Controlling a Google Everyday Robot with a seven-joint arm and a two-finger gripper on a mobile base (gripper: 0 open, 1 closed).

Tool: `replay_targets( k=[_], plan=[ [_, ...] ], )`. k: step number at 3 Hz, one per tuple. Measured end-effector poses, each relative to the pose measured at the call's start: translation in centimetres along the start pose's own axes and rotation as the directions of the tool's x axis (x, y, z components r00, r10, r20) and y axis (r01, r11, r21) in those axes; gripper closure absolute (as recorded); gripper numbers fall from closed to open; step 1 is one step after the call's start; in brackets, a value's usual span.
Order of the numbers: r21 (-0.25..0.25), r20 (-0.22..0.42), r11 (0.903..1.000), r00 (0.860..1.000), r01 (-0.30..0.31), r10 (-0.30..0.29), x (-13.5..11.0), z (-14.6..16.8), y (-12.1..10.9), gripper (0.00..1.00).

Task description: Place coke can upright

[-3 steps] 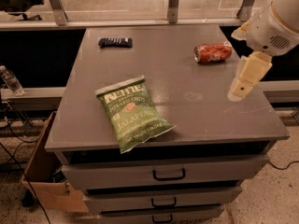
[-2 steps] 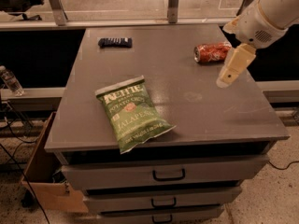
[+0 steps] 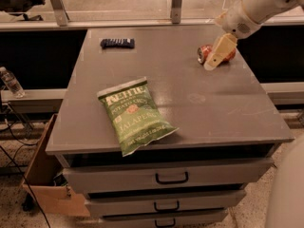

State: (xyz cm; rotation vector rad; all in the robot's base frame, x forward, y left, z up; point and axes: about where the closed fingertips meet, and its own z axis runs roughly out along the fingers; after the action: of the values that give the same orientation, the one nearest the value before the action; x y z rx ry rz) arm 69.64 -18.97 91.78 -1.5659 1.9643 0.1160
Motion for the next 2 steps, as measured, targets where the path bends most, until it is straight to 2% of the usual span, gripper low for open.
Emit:
replay_targets(
  k=[1, 2],
  plan=[
    [-0.009, -0.004, 0.9999, 1.000, -0.014, 0.014, 0.2, 2.9, -2.6, 0.00],
    [-0.029, -0.048, 0.9994, 0.999, -0.021, 0.020, 1.0, 5.5, -3.9, 0.00]
  ],
)
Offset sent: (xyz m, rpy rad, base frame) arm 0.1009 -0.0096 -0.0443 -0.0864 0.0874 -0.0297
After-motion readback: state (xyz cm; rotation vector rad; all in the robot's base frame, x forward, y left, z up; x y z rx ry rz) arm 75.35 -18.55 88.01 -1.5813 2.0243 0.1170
